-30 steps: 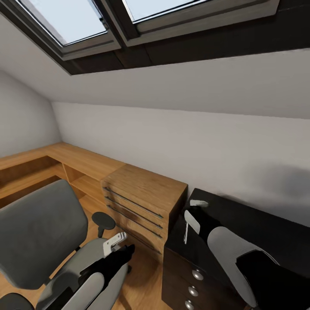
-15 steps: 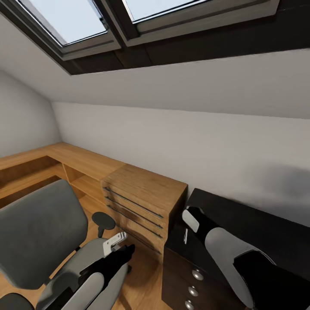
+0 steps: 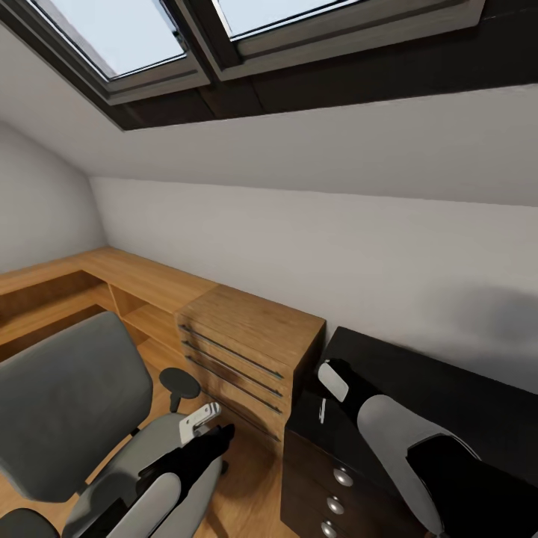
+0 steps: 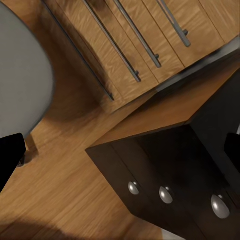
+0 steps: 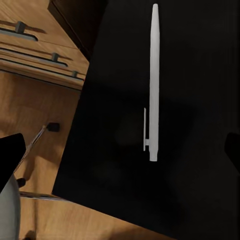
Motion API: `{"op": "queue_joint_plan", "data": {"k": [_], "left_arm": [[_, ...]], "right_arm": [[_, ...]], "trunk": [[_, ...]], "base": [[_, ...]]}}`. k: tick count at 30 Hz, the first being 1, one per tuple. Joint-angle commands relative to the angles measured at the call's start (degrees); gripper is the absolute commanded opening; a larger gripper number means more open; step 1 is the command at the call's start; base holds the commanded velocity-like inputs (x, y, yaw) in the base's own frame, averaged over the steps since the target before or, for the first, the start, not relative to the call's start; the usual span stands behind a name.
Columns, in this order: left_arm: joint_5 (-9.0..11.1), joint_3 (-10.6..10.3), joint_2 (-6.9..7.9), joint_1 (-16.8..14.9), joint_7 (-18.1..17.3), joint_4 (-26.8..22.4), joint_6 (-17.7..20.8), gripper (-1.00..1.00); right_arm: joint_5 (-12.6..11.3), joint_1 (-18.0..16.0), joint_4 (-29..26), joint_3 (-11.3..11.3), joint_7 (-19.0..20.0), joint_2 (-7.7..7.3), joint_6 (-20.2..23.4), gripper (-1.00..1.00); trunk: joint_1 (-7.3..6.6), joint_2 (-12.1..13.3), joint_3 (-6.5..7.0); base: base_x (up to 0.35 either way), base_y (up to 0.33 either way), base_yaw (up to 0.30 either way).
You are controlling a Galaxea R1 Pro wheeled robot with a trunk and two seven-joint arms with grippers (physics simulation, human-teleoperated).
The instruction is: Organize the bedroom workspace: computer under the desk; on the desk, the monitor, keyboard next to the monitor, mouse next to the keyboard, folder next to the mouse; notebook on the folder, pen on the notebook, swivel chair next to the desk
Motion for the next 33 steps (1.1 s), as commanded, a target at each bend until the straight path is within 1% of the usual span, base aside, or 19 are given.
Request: {"op": "queue_joint_plan", "data": {"k": [1, 6, 7, 8, 11, 15, 20, 23, 33], "left_arm": [[0.2, -0.1, 0.03, -0.1, 0.3, -0.1, 0.2, 1.0], [0.2, -0.1, 0.03, -0.1, 0.3, -0.1, 0.2, 1.0], [0.2, -0.1, 0.04, -0.1, 0.3, -0.1, 0.2, 1.0], [0.2, -0.1, 0.03, -0.1, 0.3, -0.1, 0.2, 1.0], [0.2, -0.1, 0.05, -0.1, 0.3, -0.1, 0.2, 1.0], [0.2, -0.1, 0.03, -0.1, 0.3, -0.1, 0.2, 1.0], [0.2, -0.1, 0.01, -0.1, 0.3, -0.1, 0.2, 1.0], [0.2, -0.1, 0.02, -0.1, 0.3, -0.1, 0.2, 1.0], [0.2, -0.1, 0.0, -0.1, 0.3, -0.1, 0.2, 1.0]], "right_arm": [[-0.5, 0.0, -0.1, 0.5, -0.6, -0.04, 0.2, 1.0], [-0.5, 0.0, -0.2, 0.5, -2.4, 0.0, 0.1, 1.0], [-0.5, 0.0, -0.2, 0.5, -3.0, 0.02, 0.1, 1.0], [-0.5, 0.0, -0.4, 0.5, -5.2, 0.1, 0.1, 1.0], [-0.5, 0.0, -0.5, 0.6, -7.6, 0.21, 0.0, 1.0], [-0.5, 0.0, -0.4, 0.6, -9.1, 0.28, 0.0, 1.0], [-0.4, 0.0, -0.3, 0.7, -9.5, 0.37, -0.2, 1.0], [0.2, 0.0, -0.2, 0.7, -9.5, 0.42, -0.3, 1.0], [1.1, 0.0, -0.1, 0.7, -9.6, 0.47, -0.4, 1.0]], "trunk": [[0.01, -0.1, -0.08], [0.01, -0.1, -0.08], [0.01, -0.1, -0.08], [0.01, -0.1, -0.08], [0.01, -0.1, -0.08], [0.01, -0.1, -0.08], [0.01, -0.1, -0.08], [0.01, -0.1, -0.08], [0.01, -0.1, -0.16]], "base": [[0.0, 0.0, 0.0], [0.0, 0.0, 0.0], [0.0, 0.0, 0.0], [0.0, 0.0, 0.0], [0.0, 0.0, 0.0], [0.0, 0.0, 0.0], [0.0, 0.0, 0.0], [0.0, 0.0, 0.047], [0.0, 0.0, 0.206]]}}
